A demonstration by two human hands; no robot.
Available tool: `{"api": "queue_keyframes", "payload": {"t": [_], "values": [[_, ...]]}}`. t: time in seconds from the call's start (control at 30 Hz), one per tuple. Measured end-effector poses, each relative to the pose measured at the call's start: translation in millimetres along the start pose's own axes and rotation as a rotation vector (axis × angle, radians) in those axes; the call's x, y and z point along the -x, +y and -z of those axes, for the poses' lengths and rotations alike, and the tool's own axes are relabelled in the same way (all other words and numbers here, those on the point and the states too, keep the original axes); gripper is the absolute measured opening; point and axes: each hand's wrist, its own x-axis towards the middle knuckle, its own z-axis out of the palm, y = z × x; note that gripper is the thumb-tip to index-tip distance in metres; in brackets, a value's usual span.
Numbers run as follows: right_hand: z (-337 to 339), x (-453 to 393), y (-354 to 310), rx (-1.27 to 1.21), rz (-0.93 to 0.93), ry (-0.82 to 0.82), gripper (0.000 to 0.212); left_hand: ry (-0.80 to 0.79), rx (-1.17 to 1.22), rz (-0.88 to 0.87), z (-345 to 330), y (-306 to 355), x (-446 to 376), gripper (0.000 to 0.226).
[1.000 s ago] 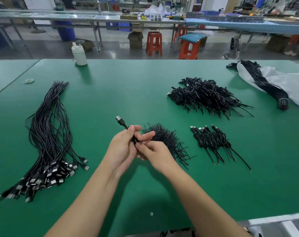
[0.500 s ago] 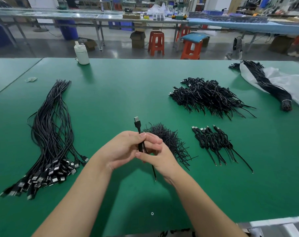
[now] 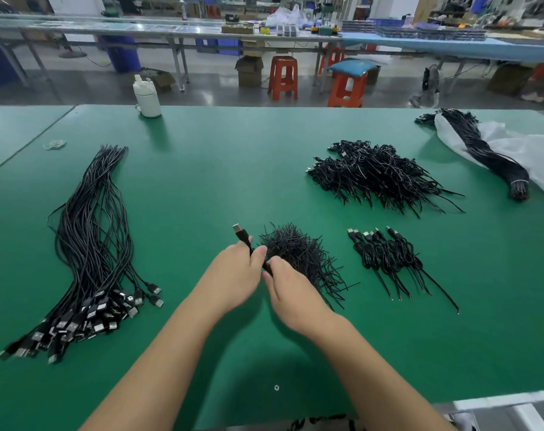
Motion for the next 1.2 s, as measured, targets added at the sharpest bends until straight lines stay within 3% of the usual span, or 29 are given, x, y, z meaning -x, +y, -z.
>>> {"api": "queue_keyframes", "payload": {"t": [0.23,0.4,0.57,0.73,0.77,0.87,0.97,1.07,1.2], "values": [[-4.2,0.6,4.1,-0.017,-0.052,-0.072,0.024,-0.046,-0.018,-0.092,-1.4,-16.8,-7.3,0.021],[-12.2,1.7,3.0,-0.306,-0.158,-0.143,0.035,-0.061,-0.027,-0.076,-8.2,-18.4,-13.8,0.016],[-16.8,3.0,9.3,-0.125,-0.152,-0.090,0.033,-0.083,0.035,-0.062,-17.6,-15.0,-20.5,0.018],[-10.9,3.9,31.1,-0.187,-0.251,0.044,0.029,-0.215,0.624,0.049,-38.9,-23.2,-23.0,0.007],[-10.2,3.9,37.3,-0.234,-0.306,0.087,0.032,-0.196,0.564,0.053,-46.9,-26.7,-23.6,0.008],[-5.4,2.9,54.1,-0.448,-0.461,0.174,0.035,-0.107,0.070,-0.003,-74.1,-32.3,-21.6,0.008],[-1.1,2.4,65.8,-0.558,-0.526,0.203,0.034,-0.134,-0.172,-0.025,-96.2,-31.5,-15.5,0.028],[1.3,4.8,69.5,-0.542,-0.530,0.200,0.035,-0.081,-0.279,-0.035,-112.0,-30.6,-14.8,0.037],[4.1,9.7,68.9,-0.455,-0.528,0.133,0.039,0.015,-0.236,-0.021,-118.7,-31.5,-17.4,0.019]]}}
